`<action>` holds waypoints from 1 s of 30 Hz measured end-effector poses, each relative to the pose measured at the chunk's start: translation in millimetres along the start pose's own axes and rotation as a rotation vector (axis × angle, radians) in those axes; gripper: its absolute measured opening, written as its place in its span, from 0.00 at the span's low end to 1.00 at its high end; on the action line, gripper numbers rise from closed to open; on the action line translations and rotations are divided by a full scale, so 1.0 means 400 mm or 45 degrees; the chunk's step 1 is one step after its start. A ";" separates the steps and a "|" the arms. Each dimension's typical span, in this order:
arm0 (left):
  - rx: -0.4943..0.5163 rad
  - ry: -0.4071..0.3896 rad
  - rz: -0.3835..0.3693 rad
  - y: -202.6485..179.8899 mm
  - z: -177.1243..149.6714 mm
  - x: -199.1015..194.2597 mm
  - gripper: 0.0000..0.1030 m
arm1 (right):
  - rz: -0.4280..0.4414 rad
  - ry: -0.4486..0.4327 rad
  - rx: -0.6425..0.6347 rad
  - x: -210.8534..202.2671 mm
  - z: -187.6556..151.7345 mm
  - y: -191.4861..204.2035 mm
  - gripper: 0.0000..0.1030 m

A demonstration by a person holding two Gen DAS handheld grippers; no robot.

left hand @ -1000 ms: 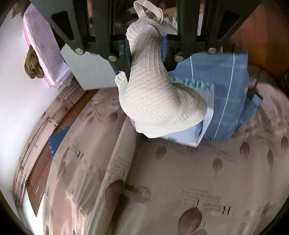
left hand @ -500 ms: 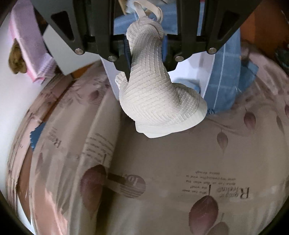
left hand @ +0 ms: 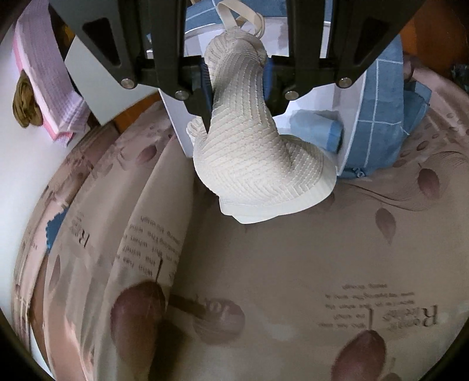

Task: Take underwear out of drawer
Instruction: 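Carry the cream bra with the left gripper into the white box, then release the bra in the box and move the right gripper over the drawer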

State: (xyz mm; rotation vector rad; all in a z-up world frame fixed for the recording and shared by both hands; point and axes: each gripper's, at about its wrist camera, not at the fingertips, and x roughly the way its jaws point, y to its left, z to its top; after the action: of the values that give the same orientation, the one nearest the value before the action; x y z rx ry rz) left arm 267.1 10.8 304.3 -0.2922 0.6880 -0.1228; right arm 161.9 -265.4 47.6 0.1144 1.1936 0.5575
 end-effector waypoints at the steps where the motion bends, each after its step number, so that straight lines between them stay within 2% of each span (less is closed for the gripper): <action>1: 0.009 0.024 -0.003 -0.001 -0.001 0.016 0.27 | -0.002 0.007 -0.006 0.003 -0.001 0.002 1.00; 7: 0.014 0.148 0.006 0.031 -0.012 0.108 0.27 | -0.007 0.016 -0.009 0.007 -0.003 0.002 1.00; 16: 0.111 0.321 -0.013 0.031 -0.039 0.215 0.28 | -0.017 0.045 -0.045 0.022 -0.008 0.013 1.00; 21: 0.115 0.371 0.001 0.029 -0.062 0.256 0.29 | -0.018 0.053 -0.044 0.028 -0.006 0.013 1.00; 24: 0.096 0.411 -0.012 0.035 -0.077 0.274 0.39 | -0.017 0.061 -0.044 0.029 -0.007 0.013 1.00; 26: 0.097 0.423 0.011 0.034 -0.085 0.280 0.45 | -0.018 0.066 -0.050 0.033 -0.009 0.016 1.00; 28: 0.117 0.402 0.063 0.022 -0.088 0.275 0.52 | -0.018 0.072 -0.057 0.037 -0.009 0.018 1.00; 30: 0.158 0.332 0.131 0.008 -0.087 0.253 0.52 | -0.022 0.077 -0.058 0.039 -0.008 0.016 1.00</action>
State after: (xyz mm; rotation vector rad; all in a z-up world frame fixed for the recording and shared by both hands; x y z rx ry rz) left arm 322.4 -14.9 216.3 -0.1217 0.9488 -0.1061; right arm 160.5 -253.3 35.5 0.0490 1.2389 0.5761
